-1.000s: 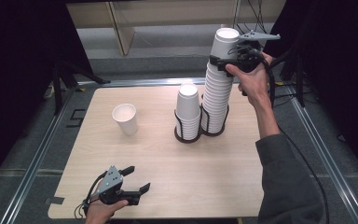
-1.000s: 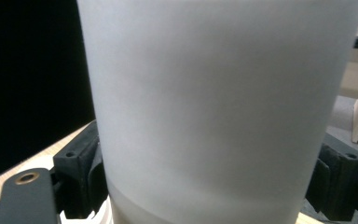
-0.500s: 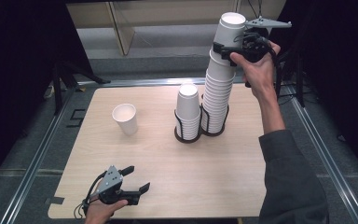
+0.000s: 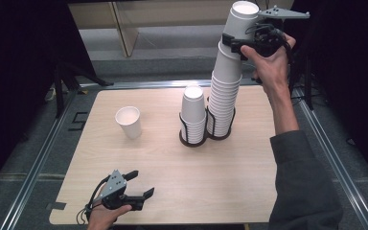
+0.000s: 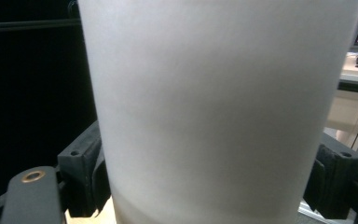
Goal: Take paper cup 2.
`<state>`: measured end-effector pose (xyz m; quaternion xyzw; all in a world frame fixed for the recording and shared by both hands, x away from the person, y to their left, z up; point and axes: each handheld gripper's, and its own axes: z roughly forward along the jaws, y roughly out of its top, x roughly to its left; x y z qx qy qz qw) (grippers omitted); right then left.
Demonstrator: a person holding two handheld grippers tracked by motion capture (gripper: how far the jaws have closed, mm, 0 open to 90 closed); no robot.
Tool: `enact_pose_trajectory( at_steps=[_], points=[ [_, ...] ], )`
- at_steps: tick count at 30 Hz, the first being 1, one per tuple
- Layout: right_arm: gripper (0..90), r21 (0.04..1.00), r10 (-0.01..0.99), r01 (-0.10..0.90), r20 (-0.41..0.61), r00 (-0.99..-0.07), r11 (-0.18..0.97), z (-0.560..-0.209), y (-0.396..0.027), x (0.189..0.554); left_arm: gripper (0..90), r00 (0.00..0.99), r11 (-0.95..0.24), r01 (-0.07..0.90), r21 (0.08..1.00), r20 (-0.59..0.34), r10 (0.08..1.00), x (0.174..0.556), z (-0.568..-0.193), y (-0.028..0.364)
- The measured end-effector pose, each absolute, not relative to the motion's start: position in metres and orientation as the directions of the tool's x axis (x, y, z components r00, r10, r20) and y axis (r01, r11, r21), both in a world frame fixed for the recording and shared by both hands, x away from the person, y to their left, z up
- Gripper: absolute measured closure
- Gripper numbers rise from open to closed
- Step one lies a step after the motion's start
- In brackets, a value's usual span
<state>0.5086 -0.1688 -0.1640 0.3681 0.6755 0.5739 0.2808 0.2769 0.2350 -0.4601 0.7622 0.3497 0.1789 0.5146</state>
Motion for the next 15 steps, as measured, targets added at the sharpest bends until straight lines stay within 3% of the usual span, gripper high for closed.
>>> enact_pose_trajectory(
  at_steps=[15],
  points=[
    [18.1,0.990,0.826,0.131,0.035,-0.562,0.048,-0.143,-0.188,0.487,14.5,0.688,-0.235,0.358,0.904,-0.085,0.720,0.280,-0.463,0.234]
  ],
)
